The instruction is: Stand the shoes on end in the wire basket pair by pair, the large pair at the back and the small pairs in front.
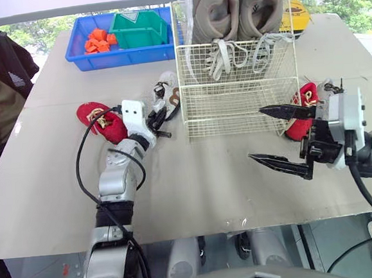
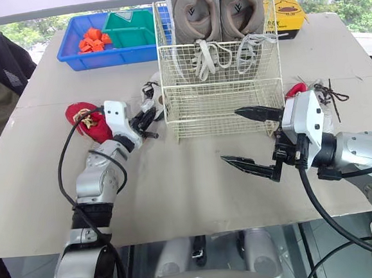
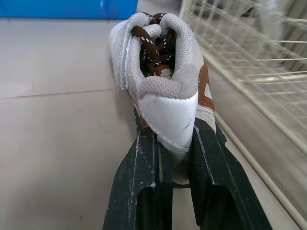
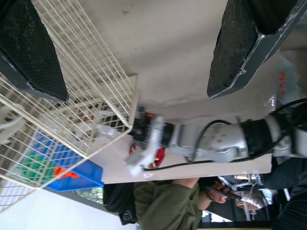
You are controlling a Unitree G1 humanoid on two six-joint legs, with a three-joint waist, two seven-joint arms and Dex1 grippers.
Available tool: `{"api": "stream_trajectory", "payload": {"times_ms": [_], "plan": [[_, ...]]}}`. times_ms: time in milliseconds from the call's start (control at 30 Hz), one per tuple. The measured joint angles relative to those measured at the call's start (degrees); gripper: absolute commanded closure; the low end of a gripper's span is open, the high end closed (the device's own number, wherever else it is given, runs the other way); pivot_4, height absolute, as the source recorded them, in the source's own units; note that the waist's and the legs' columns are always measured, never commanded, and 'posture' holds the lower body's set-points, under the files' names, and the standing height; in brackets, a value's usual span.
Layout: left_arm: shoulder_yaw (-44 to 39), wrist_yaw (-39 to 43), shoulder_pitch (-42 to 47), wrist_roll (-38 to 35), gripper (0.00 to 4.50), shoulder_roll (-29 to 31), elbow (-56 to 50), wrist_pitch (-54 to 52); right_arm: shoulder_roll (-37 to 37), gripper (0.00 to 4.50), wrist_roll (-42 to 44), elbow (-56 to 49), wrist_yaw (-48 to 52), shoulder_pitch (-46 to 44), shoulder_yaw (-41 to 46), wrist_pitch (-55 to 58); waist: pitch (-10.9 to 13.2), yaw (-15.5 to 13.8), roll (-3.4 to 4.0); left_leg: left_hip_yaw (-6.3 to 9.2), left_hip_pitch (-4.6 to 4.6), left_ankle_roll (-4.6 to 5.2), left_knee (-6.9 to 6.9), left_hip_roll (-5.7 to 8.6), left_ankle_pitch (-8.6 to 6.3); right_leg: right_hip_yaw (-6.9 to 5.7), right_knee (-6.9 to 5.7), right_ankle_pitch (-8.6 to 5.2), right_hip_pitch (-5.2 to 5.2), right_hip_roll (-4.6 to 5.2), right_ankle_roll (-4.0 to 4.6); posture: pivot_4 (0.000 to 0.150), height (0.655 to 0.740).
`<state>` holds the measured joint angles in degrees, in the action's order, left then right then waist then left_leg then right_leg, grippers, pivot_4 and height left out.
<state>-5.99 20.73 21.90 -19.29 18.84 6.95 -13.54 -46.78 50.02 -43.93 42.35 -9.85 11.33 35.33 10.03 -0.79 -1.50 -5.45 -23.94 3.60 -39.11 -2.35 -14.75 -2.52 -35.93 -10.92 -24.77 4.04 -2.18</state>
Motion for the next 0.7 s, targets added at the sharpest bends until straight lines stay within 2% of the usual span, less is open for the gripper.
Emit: {"api": "stream_trajectory", "payload": {"times_ms": [200,300,367,500,600,667,700], "plan": [[-5.91,-1.04,-2.75,-0.76,4.30,0.14,-14.34,6.28,0.14,0.00,-1.20,1.38,-0.28,-3.09,-0.56,-0.68,0.00,-0.04,0.00,0.05,0.01,0.05,-0.06,-0.01,-0.03,-0.02,-0.02,-0.11,0.04,0.03,0.23,0.150,0.7400],[-9.05,-1.01,-4.68,-1.38,4.30,2.26,-22.12,7.08,0.04,0.00,-1.58,2.97,-0.12,-6.49,-1.39,-0.39,-0.01,0.10,0.02,0.01,0.05,0.05,-0.06,0.00,-0.03,0.00,-0.03,-0.12,0.05,0.01,0.23,0.150,0.7400],[-10.59,1.18,-7.60,-2.55,4.30,5.70,-26.38,7.06,-2.17,0.00,-1.54,4.46,-0.26,-10.49,-1.79,1.31,0.00,0.30,0.04,-0.05,0.05,0.03,-0.05,-0.02,-0.03,0.06,-0.05,-0.12,0.01,0.00,0.24,0.150,0.7400],[-14.26,10.43,-13.63,-7.23,4.30,14.22,-34.51,7.06,-5.18,0.00,-0.37,10.43,2.57,-21.56,-3.94,5.01,0.02,0.21,0.05,-0.05,0.06,0.02,-0.05,-0.07,-0.03,0.01,-0.04,-0.13,-0.01,0.00,0.25,0.150,0.7400],[-17.04,20.12,-16.77,-11.69,4.30,21.72,-37.97,7.49,-7.22,0.00,1.45,18.32,9.79,-33.13,-7.57,8.89,0.11,0.09,0.20,-0.07,0.06,0.04,-0.04,-0.06,-0.05,0.01,0.01,-0.13,-0.04,0.05,0.27,0.150,0.7400],[-18.03,29.31,-17.87,-14.06,4.30,26.74,-39.06,9.60,-8.21,0.00,2.00,27.01,17.49,-44.34,-10.53,11.98,0.19,0.11,0.34,-0.10,0.03,0.04,-0.03,-0.03,-0.07,0.02,0.01,-0.13,-0.11,0.09,0.27,0.150,0.7400],[-17.99,31.01,-17.87,-14.25,4.30,27.53,-39.20,10.14,-8.19,0.00,1.93,28.44,18.87,-46.23,-10.90,12.21,0.18,0.06,0.34,-0.08,0.02,0.04,0.03,-0.04,-0.07,0.00,0.05,-0.13,-0.12,0.07,0.27,0.150,0.7400]]}}
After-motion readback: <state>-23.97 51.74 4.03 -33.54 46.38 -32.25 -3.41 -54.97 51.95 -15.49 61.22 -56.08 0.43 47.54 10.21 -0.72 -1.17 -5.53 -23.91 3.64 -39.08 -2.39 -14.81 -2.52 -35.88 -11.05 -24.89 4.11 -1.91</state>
